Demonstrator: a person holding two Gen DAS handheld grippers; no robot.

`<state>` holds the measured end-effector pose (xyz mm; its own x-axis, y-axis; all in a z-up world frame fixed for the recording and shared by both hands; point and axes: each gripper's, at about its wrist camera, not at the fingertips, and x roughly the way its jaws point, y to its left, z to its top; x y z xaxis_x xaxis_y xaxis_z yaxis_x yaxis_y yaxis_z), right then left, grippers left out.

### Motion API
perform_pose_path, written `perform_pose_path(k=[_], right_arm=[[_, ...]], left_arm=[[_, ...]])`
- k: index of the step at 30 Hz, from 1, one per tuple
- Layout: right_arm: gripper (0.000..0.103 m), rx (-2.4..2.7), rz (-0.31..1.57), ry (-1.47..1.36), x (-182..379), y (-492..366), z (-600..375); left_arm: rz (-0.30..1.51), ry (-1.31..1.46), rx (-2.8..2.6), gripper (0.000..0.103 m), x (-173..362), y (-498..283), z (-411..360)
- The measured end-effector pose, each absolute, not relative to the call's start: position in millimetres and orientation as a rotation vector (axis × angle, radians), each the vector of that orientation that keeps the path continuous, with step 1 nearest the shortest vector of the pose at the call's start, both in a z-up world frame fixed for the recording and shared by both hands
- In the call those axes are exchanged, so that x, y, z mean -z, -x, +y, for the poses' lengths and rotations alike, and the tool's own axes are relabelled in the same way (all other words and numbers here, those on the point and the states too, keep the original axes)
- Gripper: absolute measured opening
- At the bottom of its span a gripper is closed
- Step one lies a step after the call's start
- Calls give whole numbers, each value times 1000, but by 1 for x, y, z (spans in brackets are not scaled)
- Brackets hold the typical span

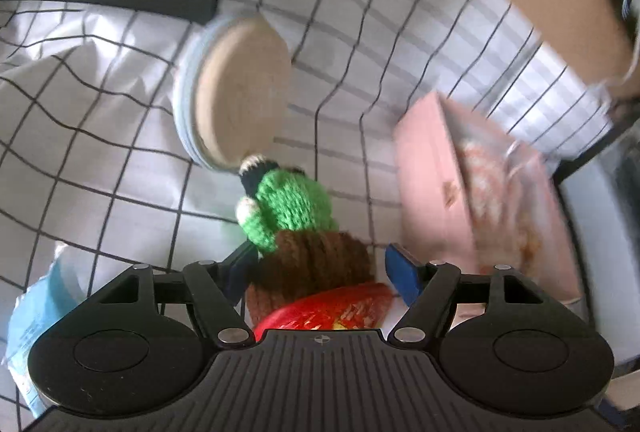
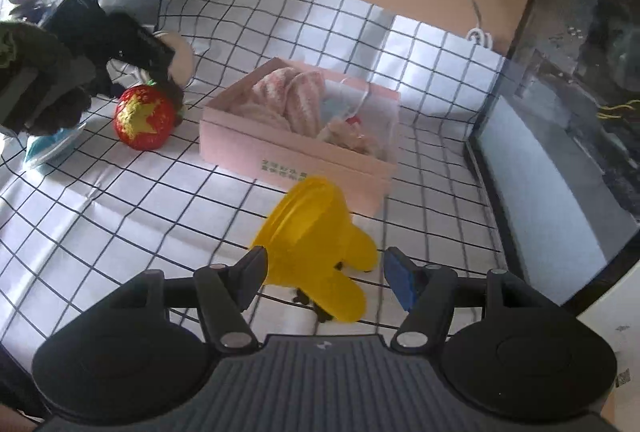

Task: Organize soft objects
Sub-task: 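Grasp the knitted cactus toy with the left gripper while the right holds the funnel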

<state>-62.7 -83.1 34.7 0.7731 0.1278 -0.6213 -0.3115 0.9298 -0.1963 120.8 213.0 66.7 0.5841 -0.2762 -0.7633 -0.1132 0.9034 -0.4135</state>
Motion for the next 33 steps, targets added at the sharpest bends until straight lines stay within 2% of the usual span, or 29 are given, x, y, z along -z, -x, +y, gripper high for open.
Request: perform_pose_path(k=[9, 19, 22, 31, 33], right_arm=[[67, -257, 650, 260, -35, 65, -100], [69, -294, 648, 365, -23, 49, -69], [73, -305, 683, 397, -13, 40, -65], [74, -227, 645, 776, 6, 65, -89], [74, -192, 673, 780, 8, 62, -103]], left_arm=[[937, 413, 104, 72, -57, -108, 193], [1006, 439, 234, 71, -54, -8, 160], [1026, 459, 249, 71, -51, 9, 149], [1023, 474, 237, 72, -49, 22, 145], [1022, 484, 238, 72, -48, 24, 145]])
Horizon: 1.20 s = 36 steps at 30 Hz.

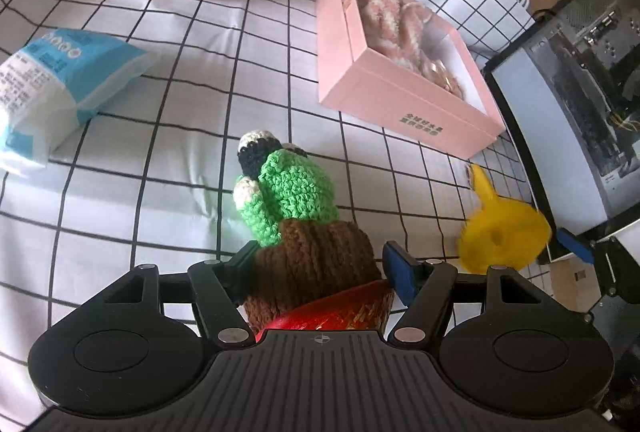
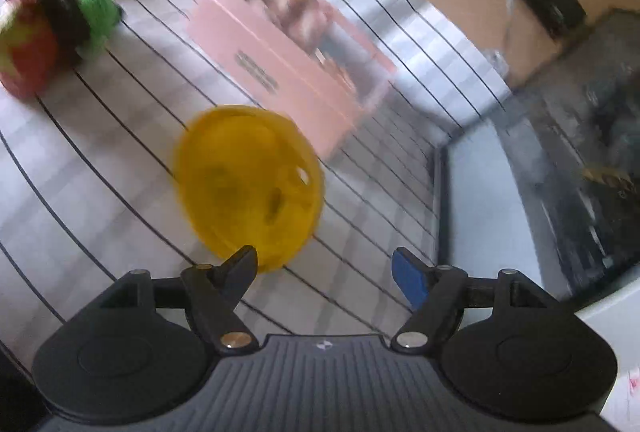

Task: Organize soft objects
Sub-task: 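Grasp the knitted cactus toy with the left gripper while the right holds the funnel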

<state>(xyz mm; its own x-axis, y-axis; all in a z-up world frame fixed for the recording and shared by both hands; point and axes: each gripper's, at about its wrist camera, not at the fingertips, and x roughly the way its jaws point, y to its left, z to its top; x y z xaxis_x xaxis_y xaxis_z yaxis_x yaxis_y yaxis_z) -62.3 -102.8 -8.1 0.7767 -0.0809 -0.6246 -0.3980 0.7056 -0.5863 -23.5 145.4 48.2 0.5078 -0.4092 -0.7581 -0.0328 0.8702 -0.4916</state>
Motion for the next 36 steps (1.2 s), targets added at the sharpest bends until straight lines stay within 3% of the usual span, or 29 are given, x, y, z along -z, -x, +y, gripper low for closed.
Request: perform_pose_path(k=[5, 12, 15, 19, 25, 29, 36], right_arm=[[74, -473, 810, 374, -40, 58, -144], [83, -418, 583, 142, -93, 43, -125], [83, -279, 577, 112, -81, 17, -107], [83, -235, 711, 102, -49, -16, -96], [83, -185, 756, 110, -19, 11, -111], [91, -156, 734, 10, -8, 27, -127], [93, -269, 911, -260, 12, 14, -146]], left_arm=[[1017, 493, 240, 72, -48, 24, 145], [1016, 491, 248, 72, -48, 25, 145], [1023, 485, 255, 72, -48, 25, 145], [1031, 476, 266, 72, -49, 25, 144], [1019, 494, 277, 72, -47, 28, 148], [1013, 499, 275, 73, -47, 29, 148], [1017, 474, 268, 73, -48, 28, 144]])
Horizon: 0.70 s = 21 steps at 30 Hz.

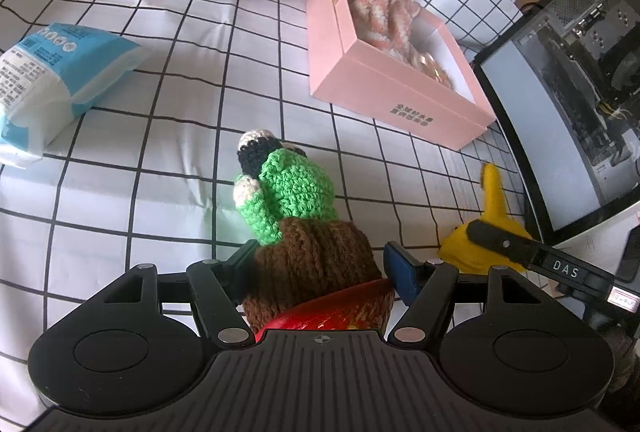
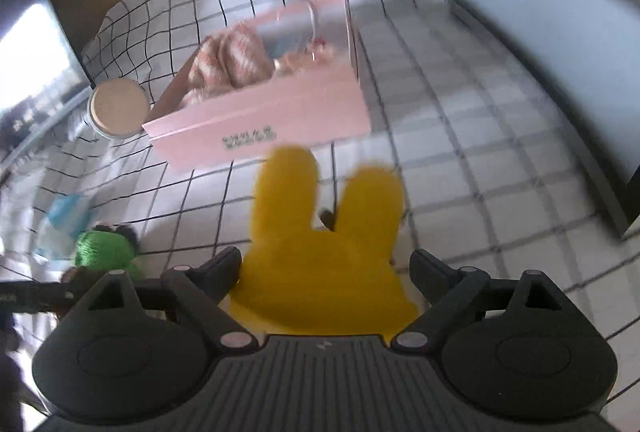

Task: Organize soft objects
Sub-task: 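Grasp the knitted cactus toy with the left gripper while the right holds the funnel, then drop the cactus toy into the pink box with the left gripper while the right holds the funnel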

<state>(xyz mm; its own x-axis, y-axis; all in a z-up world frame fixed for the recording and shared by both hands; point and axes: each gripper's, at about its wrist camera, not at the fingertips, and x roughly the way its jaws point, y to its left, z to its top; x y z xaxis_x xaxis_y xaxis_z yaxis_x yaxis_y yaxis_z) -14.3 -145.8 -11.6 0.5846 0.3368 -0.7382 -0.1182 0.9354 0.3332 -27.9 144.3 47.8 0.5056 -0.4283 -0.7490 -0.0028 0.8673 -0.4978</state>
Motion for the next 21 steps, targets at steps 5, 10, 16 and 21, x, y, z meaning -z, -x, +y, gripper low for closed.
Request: perform_pose_path(k=[5, 10, 16, 21], right_arm=[[79, -266, 857, -215, 12, 19, -142], [67, -319, 832, -109, -9, 21, -133], [66, -321, 782, -40, -36, 34, -139], [66, -298, 728, 46, -51, 46, -146]], left_arm=[[1019, 472, 269, 73, -48, 28, 145], [1026, 460, 269, 73, -49, 28, 143], [1046, 422, 264, 72, -52, 26, 136], [1058, 290, 269, 71, -60, 27, 118]])
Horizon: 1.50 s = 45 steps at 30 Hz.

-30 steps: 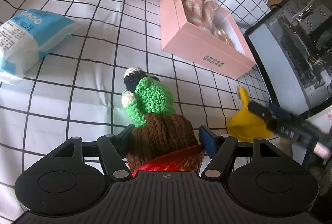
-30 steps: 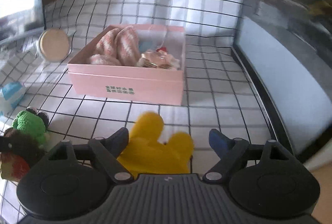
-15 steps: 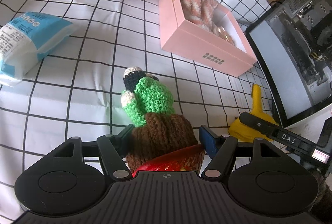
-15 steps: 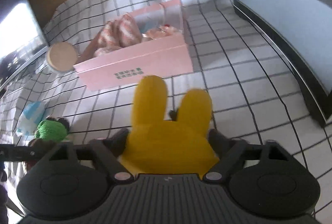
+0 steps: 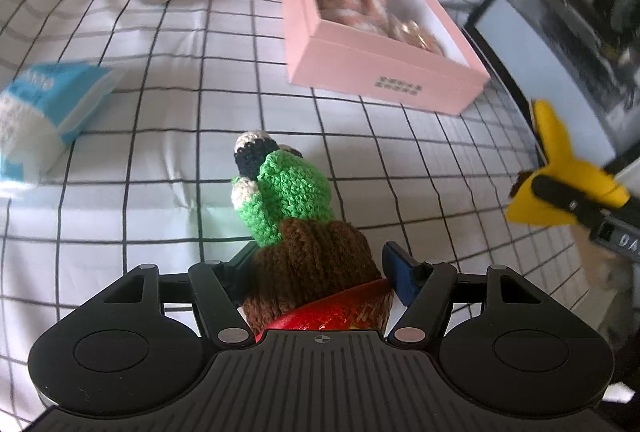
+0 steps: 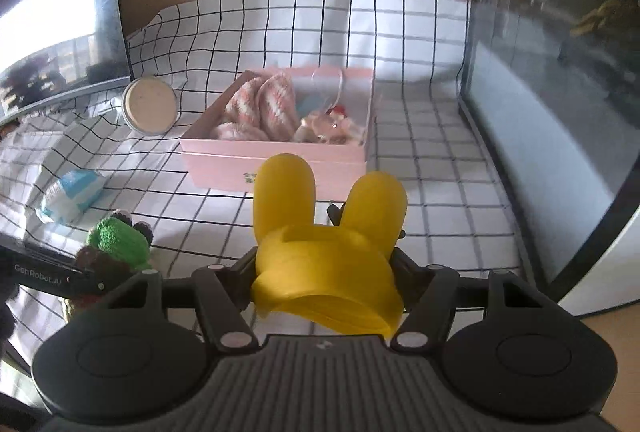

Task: Organize soft objects
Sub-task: 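Drop the cactus toy into the pink box with the left gripper while the right holds the funnel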

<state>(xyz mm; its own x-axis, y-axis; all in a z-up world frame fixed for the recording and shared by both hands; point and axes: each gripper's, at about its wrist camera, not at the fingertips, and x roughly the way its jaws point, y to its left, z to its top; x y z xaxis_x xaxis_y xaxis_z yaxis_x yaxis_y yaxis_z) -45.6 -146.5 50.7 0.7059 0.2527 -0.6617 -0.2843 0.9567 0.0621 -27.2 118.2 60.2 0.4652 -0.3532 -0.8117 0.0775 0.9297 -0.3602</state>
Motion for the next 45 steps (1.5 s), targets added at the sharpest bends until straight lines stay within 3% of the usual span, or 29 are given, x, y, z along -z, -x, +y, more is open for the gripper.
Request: perform_pose_path(k=[10, 21, 26, 29, 30, 32, 34, 45], right_arm=[[66, -262, 703, 65, -53, 58, -165], [67, -207, 655, 24, -53, 74, -185], [67, -182, 651, 58, -53, 85, -188], [67, -159, 657, 67, -53, 91, -195], [67, -150, 661, 61, -53, 93, -198], [67, -132, 673, 44, -51, 94, -205], [67, -119, 685, 27, -49, 92, -211], [67, -261, 597, 17, -95, 32, -203]], left_arm=[[1040, 232, 366, 67, -86, 22, 98], [765, 288, 510, 67, -201, -72, 64], [740, 449, 565, 71, -155, -144, 39], [850, 366, 442, 70, -101, -168, 19], [886, 327, 411, 76, -87, -173, 16], [898, 328, 379, 77, -71, -171, 23], [888, 368, 372, 69, -74, -170, 32], [735, 447, 321, 69, -144, -80, 98]])
